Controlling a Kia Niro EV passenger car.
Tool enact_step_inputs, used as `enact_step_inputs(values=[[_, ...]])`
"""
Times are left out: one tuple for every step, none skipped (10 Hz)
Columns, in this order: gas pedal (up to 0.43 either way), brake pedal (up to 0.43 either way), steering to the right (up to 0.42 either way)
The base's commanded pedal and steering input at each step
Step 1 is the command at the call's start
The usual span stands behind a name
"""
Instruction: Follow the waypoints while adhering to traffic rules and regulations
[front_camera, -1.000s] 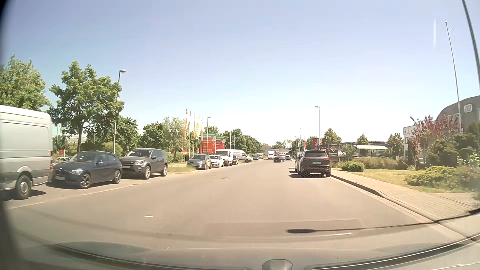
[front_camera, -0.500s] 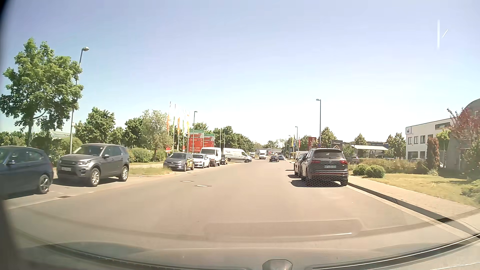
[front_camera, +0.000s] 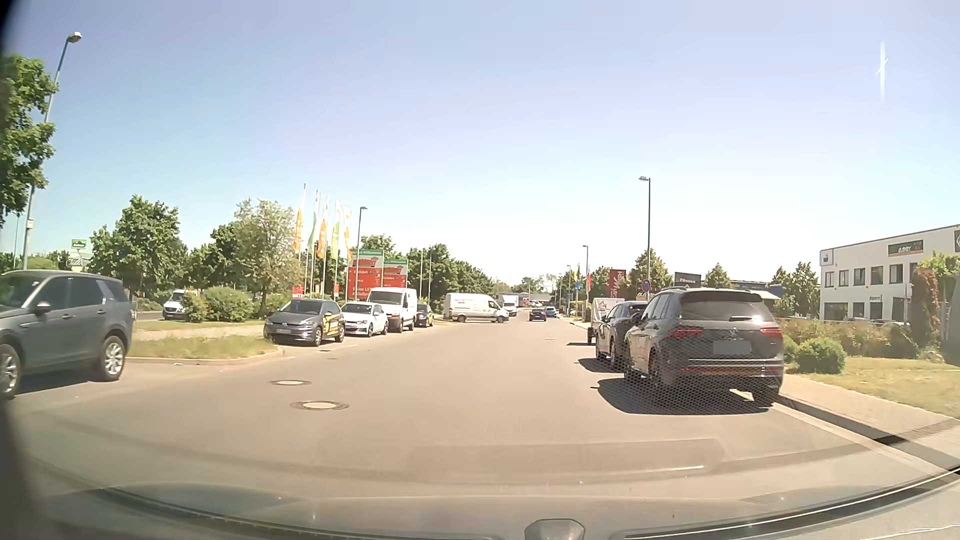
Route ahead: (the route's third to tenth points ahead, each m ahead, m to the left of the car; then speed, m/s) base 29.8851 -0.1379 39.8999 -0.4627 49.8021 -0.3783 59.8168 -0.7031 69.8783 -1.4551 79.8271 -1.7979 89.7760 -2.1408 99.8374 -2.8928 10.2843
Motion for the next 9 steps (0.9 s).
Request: enact_step_inputs(values=[[0.0,0.03,0.013],[0.0,0.03,0.01],[0.0,0.03,0.01],[0.0,0.03,0.01],[0.0,0.03,0.01],[0.0,0.03,0.01],[0.0,0.03,0.01],[0.0,0.03,0.01],[0.0,0.03,0.01]])
